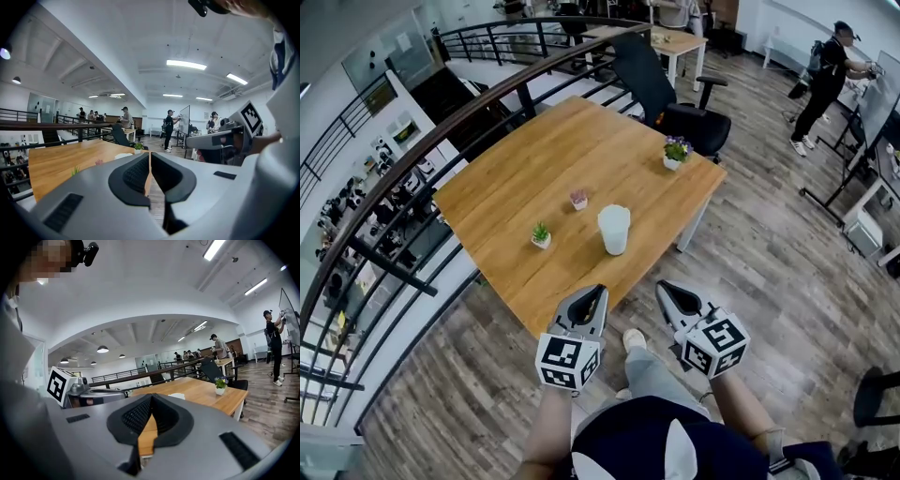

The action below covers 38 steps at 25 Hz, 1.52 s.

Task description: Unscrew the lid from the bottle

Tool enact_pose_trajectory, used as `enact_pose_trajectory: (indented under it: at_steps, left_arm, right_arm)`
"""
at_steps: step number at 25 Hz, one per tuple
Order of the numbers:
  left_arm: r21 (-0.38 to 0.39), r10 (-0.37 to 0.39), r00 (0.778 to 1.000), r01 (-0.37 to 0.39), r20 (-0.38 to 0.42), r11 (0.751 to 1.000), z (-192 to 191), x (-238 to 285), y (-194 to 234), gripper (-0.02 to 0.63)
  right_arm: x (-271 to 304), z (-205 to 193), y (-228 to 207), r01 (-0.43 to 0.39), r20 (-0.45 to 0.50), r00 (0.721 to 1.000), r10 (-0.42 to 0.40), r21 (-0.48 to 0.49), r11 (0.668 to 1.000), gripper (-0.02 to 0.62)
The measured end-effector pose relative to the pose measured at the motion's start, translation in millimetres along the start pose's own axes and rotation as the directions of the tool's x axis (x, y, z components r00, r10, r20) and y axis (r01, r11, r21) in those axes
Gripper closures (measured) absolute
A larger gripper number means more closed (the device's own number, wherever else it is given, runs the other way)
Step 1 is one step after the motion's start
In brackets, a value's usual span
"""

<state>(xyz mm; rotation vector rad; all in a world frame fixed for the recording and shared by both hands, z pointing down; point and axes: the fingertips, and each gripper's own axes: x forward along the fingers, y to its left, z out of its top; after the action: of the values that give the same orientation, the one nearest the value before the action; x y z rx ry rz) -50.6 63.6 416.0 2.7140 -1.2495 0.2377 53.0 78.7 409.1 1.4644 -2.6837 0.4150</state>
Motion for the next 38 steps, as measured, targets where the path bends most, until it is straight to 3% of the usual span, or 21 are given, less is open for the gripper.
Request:
enact_pose_trajectory:
  at_steps: [2, 3, 6, 10, 16, 24, 30, 38]
  left_arm:
    - [0.020, -0.028, 1.000, 0.028, -0.005, 0.999, 5.1, 10.5, 5.7, 0.575]
    - [0.024, -0.040, 0.999, 0.040, -0.003, 0.999, 7.7, 15.5, 9.0, 0.553]
    - [0.047, -0.065, 0.998, 0.066, -0.015, 0.997, 10.1, 30.3, 19.3, 0.386]
    - [0.079, -0.069, 0.996, 0.073, -0.062, 0.994, 4.5, 48.7, 34.5, 0.304]
    - [0.080, -0.040, 0.989, 0.052, -0.143, 0.995, -18.4, 70.6, 56.6, 0.293]
    - [0.045, -0.012, 0.975, 0.023, -0.222, 0.999, -53.0, 106.0, 85.2, 0.291]
    - [0.112, 0.009, 0.943, 0.030, -0.331, 0.993, -92.4, 143.1, 97.2, 0.287]
    - [0.074, -0.014, 0.892, 0.053, -0.451, 0.996, -137.5, 180.9, 104.4, 0.281]
  right_arm:
    - [12.6, 6.9, -6.3, -0.014, -0.004, 1.000, 0.014, 0.008, 1.000, 0.581]
    - [19.0, 10.2, -8.6, -0.026, -0.008, 1.000, 0.026, 0.013, 1.000, 0.540]
    - [37.0, 17.8, -15.1, -0.062, -0.022, 0.998, 0.062, 0.022, 0.998, 0.418]
    - [57.9, 26.5, -32.1, -0.059, -0.033, 0.998, 0.059, 0.015, 0.998, 0.302]
    - [86.0, 23.4, -60.2, -0.033, -0.107, 0.994, 0.036, 0.025, 0.999, 0.228]
    - [130.0, 8.1, -72.0, -0.081, -0.221, 0.972, 0.078, -0.001, 0.997, 0.218]
    - [165.6, -9.1, -81.3, -0.126, -0.294, 0.949, 0.116, -0.016, 0.992, 0.177]
    - [218.2, -39.2, -94.7, -0.179, -0.408, 0.902, 0.143, -0.054, 0.982, 0.143]
